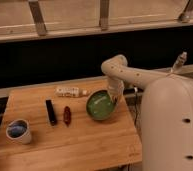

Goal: Drag the ceramic bowl in a circle

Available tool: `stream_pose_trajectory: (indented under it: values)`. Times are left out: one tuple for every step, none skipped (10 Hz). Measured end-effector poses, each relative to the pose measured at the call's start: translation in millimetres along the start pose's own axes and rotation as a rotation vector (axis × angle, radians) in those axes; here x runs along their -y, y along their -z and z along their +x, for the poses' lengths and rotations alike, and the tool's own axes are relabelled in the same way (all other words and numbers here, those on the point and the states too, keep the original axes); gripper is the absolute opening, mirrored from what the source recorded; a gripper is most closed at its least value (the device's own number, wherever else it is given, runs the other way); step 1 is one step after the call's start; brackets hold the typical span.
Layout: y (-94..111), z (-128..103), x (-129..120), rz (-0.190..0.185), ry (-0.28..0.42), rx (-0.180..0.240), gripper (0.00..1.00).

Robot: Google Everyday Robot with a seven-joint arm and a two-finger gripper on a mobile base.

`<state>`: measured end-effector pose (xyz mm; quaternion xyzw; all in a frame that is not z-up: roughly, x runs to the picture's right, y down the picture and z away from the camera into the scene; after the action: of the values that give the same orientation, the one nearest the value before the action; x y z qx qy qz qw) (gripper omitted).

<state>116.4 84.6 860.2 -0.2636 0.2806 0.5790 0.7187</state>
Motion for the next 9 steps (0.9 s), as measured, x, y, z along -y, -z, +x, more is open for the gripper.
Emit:
stream_pose_trajectory:
  values:
    - [-0.8, 15.9, -16.5, -0.016, 0.031, -0.003, 0.0]
    - [-1.9, 34.2, -35.4, -0.034, 0.066, -0.007, 0.0]
    - [-2.6, 51.3, -53.4, -0.049, 0.101, -0.009, 0.0]
    - [-3.0, 72.7, -75.8, -0.065, 0.146, -0.01, 0.0]
    - [-3.5, 91.0, -92.8, -0.074, 0.175, -0.01, 0.0]
    - [-4.1, 102.4, -102.6, -0.078, 0.184, -0.008, 0.04]
    - [-5.6, 113.4, -110.8, -0.084, 0.187, -0.01, 0.12]
    - [-9.2, 121.9, -117.7, -0.096, 0.179, -0.013, 0.24]
    - [-11.7, 124.3, -120.3, -0.108, 0.172, -0.013, 0.35]
